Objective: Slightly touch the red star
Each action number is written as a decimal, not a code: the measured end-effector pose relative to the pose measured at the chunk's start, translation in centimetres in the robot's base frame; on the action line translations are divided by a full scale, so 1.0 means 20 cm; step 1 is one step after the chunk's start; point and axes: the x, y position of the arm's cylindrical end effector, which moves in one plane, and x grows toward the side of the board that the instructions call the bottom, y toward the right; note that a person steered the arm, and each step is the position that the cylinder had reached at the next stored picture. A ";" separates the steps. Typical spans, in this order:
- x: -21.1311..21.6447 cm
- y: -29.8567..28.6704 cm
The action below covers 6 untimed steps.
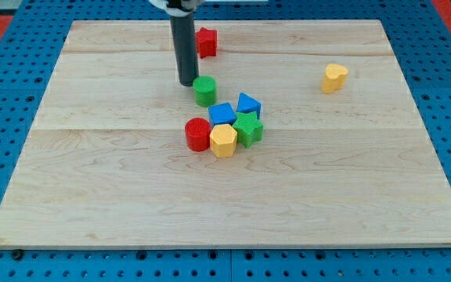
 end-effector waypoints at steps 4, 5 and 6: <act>-0.05 0.04; -0.18 0.31; -0.47 0.43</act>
